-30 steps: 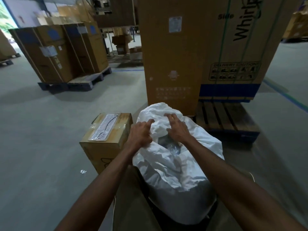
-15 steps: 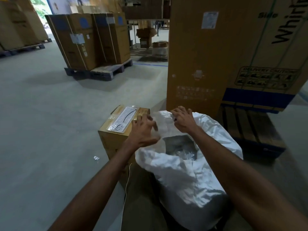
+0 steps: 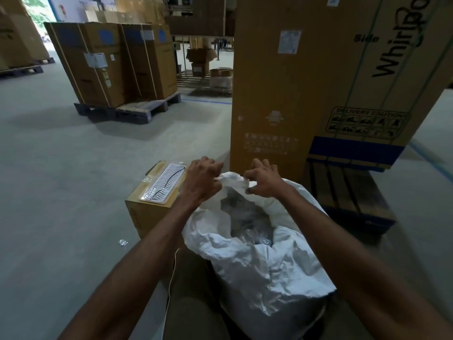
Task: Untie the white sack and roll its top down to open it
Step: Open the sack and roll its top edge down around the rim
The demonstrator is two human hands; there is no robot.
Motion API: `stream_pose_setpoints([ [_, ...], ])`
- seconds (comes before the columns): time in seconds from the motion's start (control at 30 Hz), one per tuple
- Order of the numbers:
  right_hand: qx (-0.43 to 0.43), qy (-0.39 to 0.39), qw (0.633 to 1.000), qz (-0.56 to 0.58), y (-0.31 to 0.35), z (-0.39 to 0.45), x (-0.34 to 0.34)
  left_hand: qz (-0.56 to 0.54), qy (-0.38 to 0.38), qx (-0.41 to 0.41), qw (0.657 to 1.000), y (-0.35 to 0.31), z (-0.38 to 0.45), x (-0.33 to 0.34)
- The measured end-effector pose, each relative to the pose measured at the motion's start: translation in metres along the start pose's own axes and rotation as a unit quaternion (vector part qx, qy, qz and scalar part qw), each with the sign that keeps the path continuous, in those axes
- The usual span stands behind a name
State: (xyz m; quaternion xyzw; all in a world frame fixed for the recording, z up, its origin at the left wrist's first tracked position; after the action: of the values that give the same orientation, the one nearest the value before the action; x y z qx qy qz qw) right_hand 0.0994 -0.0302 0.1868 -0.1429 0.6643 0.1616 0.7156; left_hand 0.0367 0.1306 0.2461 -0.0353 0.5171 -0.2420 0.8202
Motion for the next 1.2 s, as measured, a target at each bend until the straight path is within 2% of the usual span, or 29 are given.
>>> stream_pose_setpoints([
  [0.1,-0.007,-0.012,1.0,0.001,-0.013,-0.003,0.0,-0.02,0.002,-0.058,0.998,0.015,-0.007,-0.003],
  [0.17,-0.022,-0.032,0.999,0.01,-0.008,-0.006,-0.009,0.025,0.069,-0.092,0.993,0.024,-0.011,0.012],
  [0.27,-0.047,-0.099,0.994,0.003,0.005,-0.007,-0.03,0.119,0.133,-0.052,0.983,0.006,-0.006,0.034],
  [0.33,-0.049,-0.128,0.99,0.009,0.012,-0.01,-0.045,0.113,0.111,-0.031,0.987,-0.022,0.002,0.032],
  [0.43,-0.052,-0.141,0.988,0.036,0.011,-0.012,-0.057,0.031,0.043,-0.042,0.998,-0.046,0.011,0.011],
  [0.5,-0.044,-0.127,0.991,0.027,0.0,-0.013,-0.053,0.016,0.023,-0.037,0.999,-0.047,0.012,0.004],
  [0.6,-0.009,-0.068,0.995,-0.068,-0.026,-0.016,-0.033,-0.015,0.024,-0.022,0.999,-0.042,0.01,0.006],
  [0.7,0.018,-0.065,0.994,-0.085,-0.045,-0.019,-0.028,-0.049,0.011,-0.055,0.997,-0.022,0.011,0.008],
  [0.8,0.008,-0.044,0.997,-0.061,-0.044,-0.018,-0.024,0.006,0.055,-0.08,0.995,-0.012,0.014,0.022],
  [0.93,-0.015,-0.061,0.997,-0.041,-0.028,-0.017,-0.025,0.084,0.113,0.0,0.99,-0.053,0.025,0.046],
  [1.03,-0.002,-0.064,0.998,-0.027,-0.027,-0.017,-0.027,0.048,0.122,-0.006,0.991,-0.067,0.036,0.062],
  [1.13,0.009,-0.048,0.999,-0.017,-0.04,-0.022,-0.022,-0.044,0.09,-0.033,0.994,-0.062,0.039,0.057],
  [1.2,0.017,-0.046,0.998,-0.042,-0.053,-0.027,-0.02,-0.057,0.065,-0.023,0.996,-0.062,0.037,0.05],
])
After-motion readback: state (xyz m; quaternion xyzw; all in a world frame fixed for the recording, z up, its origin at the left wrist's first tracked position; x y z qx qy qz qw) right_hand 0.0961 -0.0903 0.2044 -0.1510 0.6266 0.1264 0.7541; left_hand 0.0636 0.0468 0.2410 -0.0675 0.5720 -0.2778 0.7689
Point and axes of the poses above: each hand's wrist, its own z-axis towards the middle knuckle, its own x-axis out of the palm, y = z × x, the point moved 10 cm from there along z, towards the middle knuckle, and after that the axes turned 8 degrees about -z, right-handed, at the moved point
